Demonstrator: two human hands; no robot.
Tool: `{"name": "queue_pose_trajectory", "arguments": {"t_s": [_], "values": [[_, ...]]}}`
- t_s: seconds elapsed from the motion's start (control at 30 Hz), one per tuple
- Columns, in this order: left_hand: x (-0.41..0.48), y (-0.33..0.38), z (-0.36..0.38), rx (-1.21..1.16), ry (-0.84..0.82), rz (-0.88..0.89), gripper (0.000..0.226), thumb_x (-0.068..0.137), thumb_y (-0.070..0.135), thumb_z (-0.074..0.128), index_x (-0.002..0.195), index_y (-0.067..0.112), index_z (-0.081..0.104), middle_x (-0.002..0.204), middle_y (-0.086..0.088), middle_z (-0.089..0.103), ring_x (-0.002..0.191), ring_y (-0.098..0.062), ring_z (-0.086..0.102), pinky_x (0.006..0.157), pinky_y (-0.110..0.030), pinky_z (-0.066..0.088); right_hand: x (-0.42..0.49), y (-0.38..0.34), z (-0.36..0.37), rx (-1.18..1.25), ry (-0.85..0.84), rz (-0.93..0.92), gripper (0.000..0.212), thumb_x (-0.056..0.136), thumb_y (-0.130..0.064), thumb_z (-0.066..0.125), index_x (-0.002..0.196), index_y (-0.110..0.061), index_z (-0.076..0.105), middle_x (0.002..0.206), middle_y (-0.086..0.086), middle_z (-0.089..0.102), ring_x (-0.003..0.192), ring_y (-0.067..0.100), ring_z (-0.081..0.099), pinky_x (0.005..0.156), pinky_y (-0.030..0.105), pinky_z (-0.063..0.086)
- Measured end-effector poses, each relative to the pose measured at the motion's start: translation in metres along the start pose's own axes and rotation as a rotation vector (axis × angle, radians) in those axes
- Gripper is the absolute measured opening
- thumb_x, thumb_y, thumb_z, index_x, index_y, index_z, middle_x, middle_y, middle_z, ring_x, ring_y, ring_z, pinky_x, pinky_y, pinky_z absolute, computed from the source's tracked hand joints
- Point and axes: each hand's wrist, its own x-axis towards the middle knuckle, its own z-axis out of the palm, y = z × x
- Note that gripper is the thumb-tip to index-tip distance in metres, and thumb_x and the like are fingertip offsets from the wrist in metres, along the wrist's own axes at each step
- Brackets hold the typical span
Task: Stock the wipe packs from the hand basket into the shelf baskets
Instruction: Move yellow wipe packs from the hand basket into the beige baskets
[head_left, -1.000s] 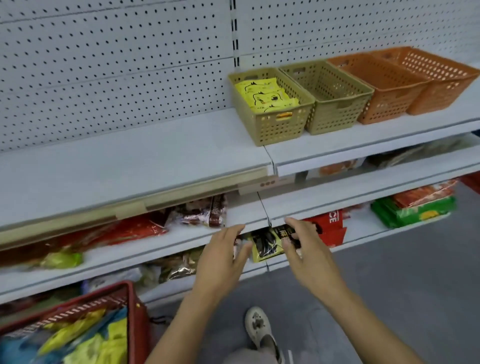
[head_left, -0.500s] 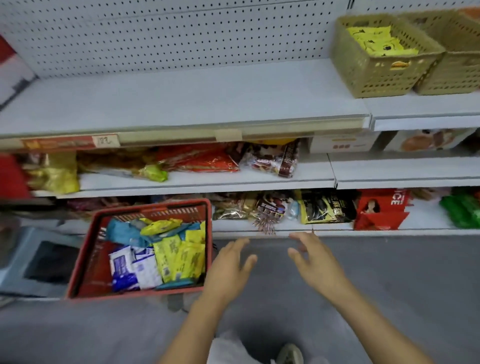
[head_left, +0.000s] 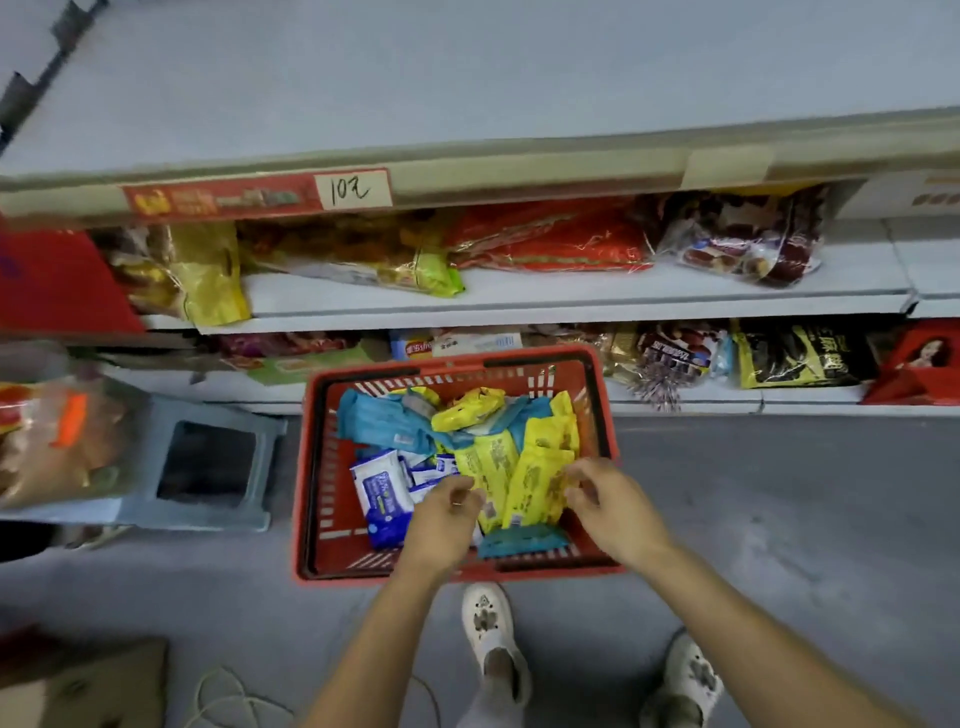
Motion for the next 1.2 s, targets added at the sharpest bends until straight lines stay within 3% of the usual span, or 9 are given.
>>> {"name": "queue_pose_trajectory", "arguments": {"t_s": [0.17, 0.37, 0.57, 0.67, 0.77, 0.87, 1.0, 1.1, 1.2], "values": [[0.071, -0.021, 0.002, -0.165, -0.006, -0.174, 0.038, 0.097, 0.021, 0.057, 0.131, 0.005, 0.055, 0.124, -0.010, 0.061, 0.109, -0.023, 0.057, 0.101, -0.040, 0.047, 0.054, 0.004, 0.032, -0.131, -0.067, 0.173, 0.040, 0.094, -0.025, 0.051, 0.134, -0.021, 0.050, 0.136, 0.005, 0.055, 0.119, 0.025, 0.056, 0.100, 0.040, 0.046], [0.119, -0.029, 0.019, -0.315, 0.072, -0.250, 0.012, 0.088, 0.010, 0.064, 0.100, 0.008, 0.062, 0.084, -0.015, 0.064, 0.073, -0.031, 0.063, 0.065, -0.038, 0.050, 0.098, 0.007, 0.054, -0.272, -0.159, 0.202, 0.061, 0.091, -0.007, 0.050, 0.147, -0.024, 0.029, 0.156, 0.004, 0.020, 0.130, 0.027, 0.045, 0.105, 0.038, 0.041], [0.118, -0.024, 0.024, -0.221, 0.058, -0.186, 0.028, 0.084, 0.022, 0.076, 0.073, 0.013, 0.052, 0.073, 0.001, 0.053, 0.069, -0.013, 0.051, 0.066, -0.023, 0.041, 0.091, 0.006, 0.059, -0.411, -0.071, 0.106, 0.021, 0.093, -0.026, 0.053, 0.113, -0.019, 0.057, 0.133, 0.007, 0.043, 0.105, 0.029, 0.059, 0.081, 0.035, 0.048], [0.098, -0.020, 0.022, -0.121, -0.001, -0.094, 0.024, 0.089, 0.025, 0.069, 0.085, 0.007, 0.054, 0.076, -0.003, 0.047, 0.068, -0.015, 0.047, 0.051, -0.016, 0.035, 0.066, 0.004, 0.051, -0.411, 0.030, 0.016, 0.008, 0.092, -0.025, 0.052, 0.097, -0.020, 0.056, 0.118, 0.002, 0.050, 0.096, 0.031, 0.062, 0.069, 0.033, 0.044], [0.068, -0.015, 0.020, -0.215, 0.022, -0.044, 0.031, 0.097, 0.026, 0.058, 0.117, 0.004, 0.055, 0.111, -0.005, 0.064, 0.110, -0.023, 0.058, 0.088, -0.026, 0.046, 0.030, 0.007, 0.031, -0.322, 0.198, -0.054, 0.007, 0.094, -0.022, 0.051, 0.100, -0.019, 0.053, 0.109, -0.001, 0.053, 0.089, 0.033, 0.061, 0.066, 0.035, 0.045], [0.039, 0.008, 0.022, -0.408, 0.129, -0.039, 0.050, 0.101, 0.030, 0.049, 0.146, 0.013, 0.037, 0.146, -0.004, 0.046, 0.135, -0.026, 0.042, 0.111, -0.039, 0.035, -0.008, 0.010, 0.003, -0.107, 0.380, -0.139, 0.004, 0.094, -0.021, 0.054, 0.095, -0.018, 0.052, 0.095, -0.001, 0.056, 0.081, 0.029, 0.060, 0.066, 0.040, 0.048], [0.004, 0.056, 0.028, -0.613, 0.227, -0.036, 0.022, 0.102, 0.023, 0.046, 0.121, 0.013, 0.050, 0.110, -0.002, 0.063, 0.107, -0.024, 0.060, 0.080, -0.031, 0.047, -0.052, 0.008, -0.048, 0.189, 0.648, -0.246, 0.009, 0.091, -0.021, 0.051, 0.095, -0.016, 0.057, 0.097, -0.009, 0.060, 0.085, 0.014, 0.061, 0.074, 0.031, 0.048], [-0.023, 0.098, 0.049, -0.695, 0.215, -0.053, 0.024, 0.100, 0.022, 0.046, 0.119, 0.007, 0.050, 0.095, -0.004, 0.063, 0.095, -0.026, 0.061, 0.088, -0.043, 0.049, -0.082, 0.005, -0.097, 0.392, 0.802, -0.366, 0.007, 0.088, -0.010, 0.054, 0.090, -0.016, 0.057, 0.107, -0.007, 0.061, 0.102, 0.005, 0.058, 0.083, 0.015, 0.045], [-0.053, 0.149, 0.080, -0.810, 0.110, -0.051, 0.017, 0.098, 0.020, 0.048, 0.109, 0.008, 0.053, 0.087, -0.008, 0.063, 0.079, -0.024, 0.060, 0.074, -0.039, 0.048, -0.114, 0.012, -0.140, 0.413, 0.809, -0.512, 0.016, 0.087, -0.005, 0.055, 0.090, -0.020, 0.053, 0.115, -0.002, 0.059, 0.111, 0.007, 0.055, 0.088, 0.012, 0.043]]}}
